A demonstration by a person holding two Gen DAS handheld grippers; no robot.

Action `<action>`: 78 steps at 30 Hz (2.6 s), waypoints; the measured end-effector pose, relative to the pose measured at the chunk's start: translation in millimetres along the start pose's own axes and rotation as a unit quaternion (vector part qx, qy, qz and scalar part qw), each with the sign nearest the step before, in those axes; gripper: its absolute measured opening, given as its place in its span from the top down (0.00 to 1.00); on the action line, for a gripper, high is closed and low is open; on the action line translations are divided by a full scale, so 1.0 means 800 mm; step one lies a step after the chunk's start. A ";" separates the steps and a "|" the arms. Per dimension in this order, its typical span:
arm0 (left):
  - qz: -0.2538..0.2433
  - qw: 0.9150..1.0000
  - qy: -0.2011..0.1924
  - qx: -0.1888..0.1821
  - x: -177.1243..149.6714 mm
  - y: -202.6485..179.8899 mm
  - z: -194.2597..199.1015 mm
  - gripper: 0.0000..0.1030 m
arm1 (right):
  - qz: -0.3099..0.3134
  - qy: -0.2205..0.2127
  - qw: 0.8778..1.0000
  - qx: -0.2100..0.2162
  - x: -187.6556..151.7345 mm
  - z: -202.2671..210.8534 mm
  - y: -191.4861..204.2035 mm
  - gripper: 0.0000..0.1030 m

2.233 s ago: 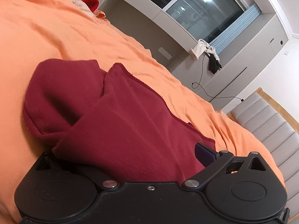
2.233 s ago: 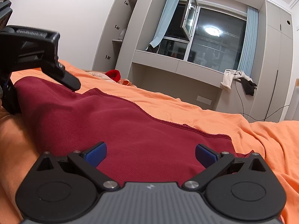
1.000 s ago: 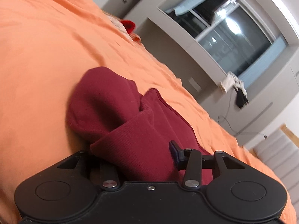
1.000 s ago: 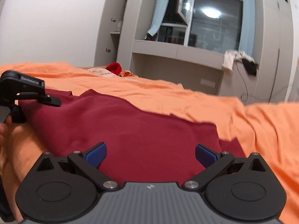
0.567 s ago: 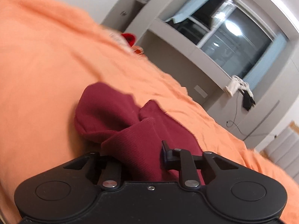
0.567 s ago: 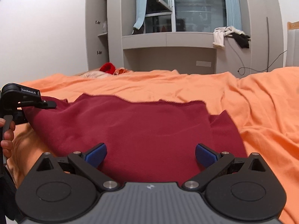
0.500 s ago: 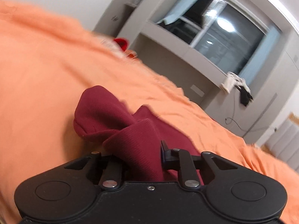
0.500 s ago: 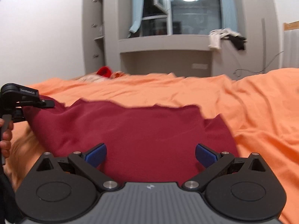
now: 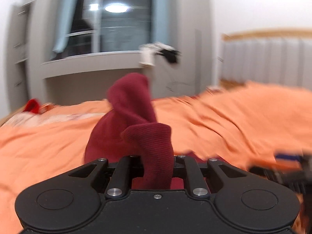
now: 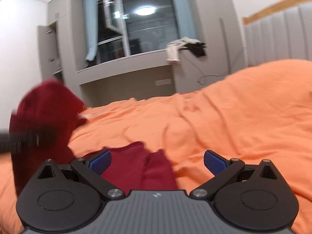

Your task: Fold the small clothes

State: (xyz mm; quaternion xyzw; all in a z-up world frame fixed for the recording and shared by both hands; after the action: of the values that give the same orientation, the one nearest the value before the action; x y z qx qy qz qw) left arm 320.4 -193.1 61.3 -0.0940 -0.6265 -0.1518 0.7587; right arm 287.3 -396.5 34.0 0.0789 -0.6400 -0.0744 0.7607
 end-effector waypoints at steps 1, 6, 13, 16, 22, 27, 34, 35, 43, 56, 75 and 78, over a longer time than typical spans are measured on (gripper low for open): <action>-0.011 1.000 0.007 -0.011 -0.008 -0.017 -0.002 0.84 | -0.013 0.001 1.000 -0.008 0.003 -0.002 -0.011 0.00; -0.047 0.995 0.061 -0.060 -0.065 -0.070 -0.007 0.82 | -0.099 0.028 0.994 -0.022 0.002 -0.012 -0.064 0.00; -0.095 0.991 0.054 -0.080 -0.101 -0.090 0.013 0.52 | -0.309 0.137 0.941 0.008 -0.041 -0.041 -0.110 0.00; -0.093 0.990 0.039 -0.099 -0.099 -0.101 0.028 0.30 | -0.355 0.171 0.919 0.020 -0.057 -0.053 -0.112 0.00; -0.086 0.991 0.014 -0.101 -0.085 -0.097 0.048 0.14 | -0.381 0.163 0.907 0.077 -0.050 -0.058 -0.089 0.00; -0.085 0.990 -0.004 -0.112 -0.079 -0.092 0.060 0.13 | -0.492 0.195 0.832 0.166 -0.061 -0.075 -0.059 0.00; -0.107 0.985 0.013 -0.133 -0.096 -0.099 0.058 0.36 | -0.553 0.224 0.778 0.199 -0.082 -0.102 -0.038 0.00; -0.108 0.985 0.016 -0.134 -0.099 -0.098 0.057 0.45 | -0.554 0.221 0.778 0.200 -0.082 -0.104 -0.038 0.00; -0.091 0.984 -0.008 -0.150 -0.122 -0.088 0.062 0.72 | -0.515 0.202 0.811 0.192 -0.083 -0.138 -0.034 0.00; -0.083 0.984 -0.030 -0.152 -0.129 -0.080 0.065 0.76 | -0.432 0.200 0.869 0.135 -0.084 -0.158 -0.030 0.80; -0.098 0.978 -0.046 -0.179 -0.111 -0.134 0.044 0.81 | -0.316 0.095 0.937 0.116 -0.010 -0.104 -0.061 0.93; -0.104 0.978 -0.023 -0.179 -0.124 -0.145 0.036 0.81 | -0.317 0.123 0.936 0.096 -0.029 -0.105 -0.070 0.93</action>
State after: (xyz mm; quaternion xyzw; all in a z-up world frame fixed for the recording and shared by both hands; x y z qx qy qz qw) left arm 236.5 -280.7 -35.9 -0.1659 -0.6128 -0.3371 0.6952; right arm 365.5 -444.3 -14.6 0.3584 -0.4877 -0.2395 0.7592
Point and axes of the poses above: each gripper's, at about its wrist camera, not at the fingertips, and z roughly against the way its jaws point, y to its left, x to its top, the point moved 7 cm from there along -z, roughly the way its jaws point, and after that the axes turned 9 degrees about -y, right-handed, at the moved point
